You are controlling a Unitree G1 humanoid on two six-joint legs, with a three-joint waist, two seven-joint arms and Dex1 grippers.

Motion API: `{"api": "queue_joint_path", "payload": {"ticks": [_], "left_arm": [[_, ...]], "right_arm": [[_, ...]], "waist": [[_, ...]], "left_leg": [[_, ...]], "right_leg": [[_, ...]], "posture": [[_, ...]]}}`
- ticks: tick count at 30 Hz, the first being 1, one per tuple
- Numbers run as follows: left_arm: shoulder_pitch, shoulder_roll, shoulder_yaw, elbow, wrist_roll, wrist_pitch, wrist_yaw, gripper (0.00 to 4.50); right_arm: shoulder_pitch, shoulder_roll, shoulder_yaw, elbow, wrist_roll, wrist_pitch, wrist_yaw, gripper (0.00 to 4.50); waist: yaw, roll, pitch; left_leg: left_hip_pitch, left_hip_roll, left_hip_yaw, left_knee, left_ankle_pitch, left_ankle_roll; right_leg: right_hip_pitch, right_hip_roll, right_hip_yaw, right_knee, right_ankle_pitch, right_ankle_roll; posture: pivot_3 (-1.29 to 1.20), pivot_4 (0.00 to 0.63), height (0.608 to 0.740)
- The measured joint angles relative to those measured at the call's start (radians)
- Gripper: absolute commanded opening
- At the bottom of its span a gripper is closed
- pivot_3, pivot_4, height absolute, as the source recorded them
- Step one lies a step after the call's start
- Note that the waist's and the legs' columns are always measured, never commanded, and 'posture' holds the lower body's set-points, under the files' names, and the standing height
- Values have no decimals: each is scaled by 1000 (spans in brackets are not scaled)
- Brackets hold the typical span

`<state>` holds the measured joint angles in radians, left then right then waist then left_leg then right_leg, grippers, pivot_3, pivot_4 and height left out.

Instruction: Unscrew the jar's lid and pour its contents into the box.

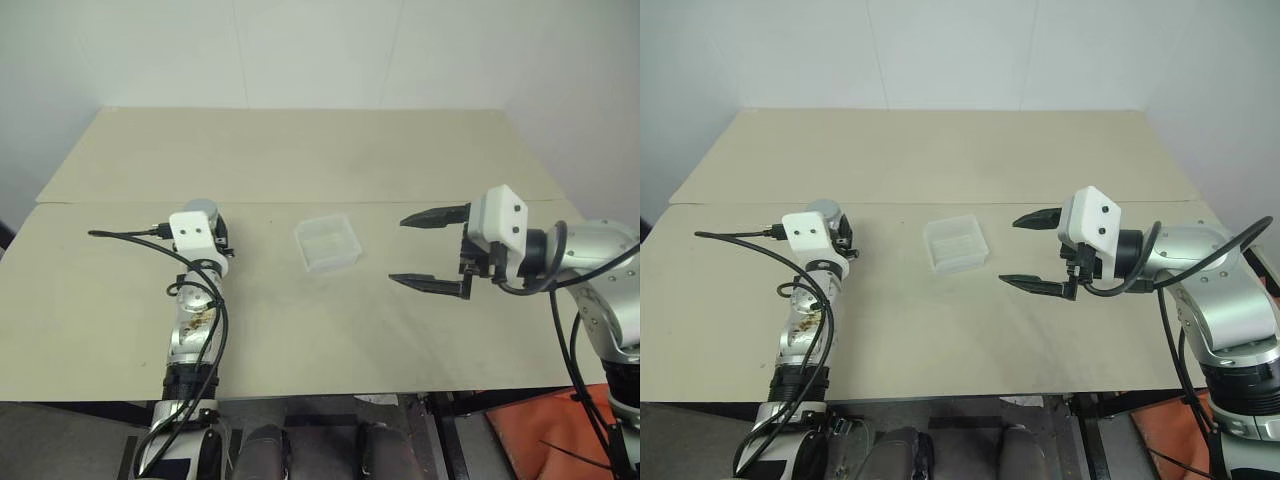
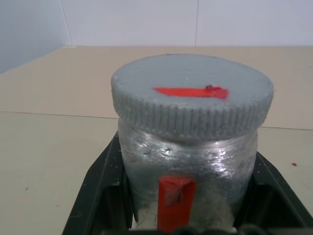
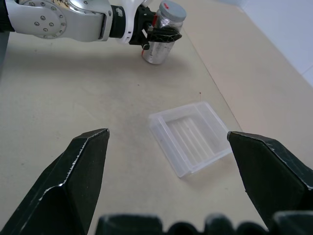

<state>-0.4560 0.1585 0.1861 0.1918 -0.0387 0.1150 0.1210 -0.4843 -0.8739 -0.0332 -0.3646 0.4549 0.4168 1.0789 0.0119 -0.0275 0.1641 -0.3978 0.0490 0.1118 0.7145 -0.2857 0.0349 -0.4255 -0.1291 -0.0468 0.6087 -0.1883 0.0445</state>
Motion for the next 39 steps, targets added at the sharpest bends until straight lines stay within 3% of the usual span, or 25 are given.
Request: {"api": "queue_joint_path", "payload": {"ticks": [4,10,14,18,20,26,39], "left_arm": [[29,69,-12,-113,-46,73,-129,2007],[34,295,0,-313,-280,258,-507,2007],[32,423,8,-337,-461,372,-774,2007],[28,506,-21,-333,-535,366,-1034,2007],[5,512,-53,-305,-555,338,-1167,2007],[-116,466,-149,-148,-519,235,-1337,2007],[-147,422,-188,-79,-491,143,-1440,2007]], "right_arm": [[2,1,-2,-11,6,4,-9,4500],[-29,66,-6,-23,68,67,-57,4500],[-105,135,20,-45,132,166,-116,4500],[-187,228,54,-48,191,283,-195,4500],[-246,280,77,-46,215,339,-234,4500],[-362,385,166,-28,214,442,-329,4500],[-405,475,265,5,126,505,-442,4500]], "waist": [[-1,0,0],[-5,0,0],[-9,0,0],[-11,0,0],[-8,1,0],[-5,1,0],[-16,1,0]], "left_leg": [[-1,0,0,0,1,-2],[-1,1,0,0,1,-2],[-1,1,0,-1,2,-4],[-2,0,1,0,4,-7],[-2,0,1,0,4,-7],[-4,0,1,0,4,-7],[-13,0,0,0,5,-8]], "right_leg": [[-1,0,0,0,0,0],[-2,0,0,1,0,0],[-3,0,0,2,0,0],[-3,0,0,1,0,0],[-3,0,0,2,-1,0],[-3,0,-1,3,0,0],[-12,0,-2,4,0,1]], "posture": [[0,150,740],[0,150,740],[0,150,740],[0,150,740],[0,150,740],[0,150,740],[0,150,740]]}}
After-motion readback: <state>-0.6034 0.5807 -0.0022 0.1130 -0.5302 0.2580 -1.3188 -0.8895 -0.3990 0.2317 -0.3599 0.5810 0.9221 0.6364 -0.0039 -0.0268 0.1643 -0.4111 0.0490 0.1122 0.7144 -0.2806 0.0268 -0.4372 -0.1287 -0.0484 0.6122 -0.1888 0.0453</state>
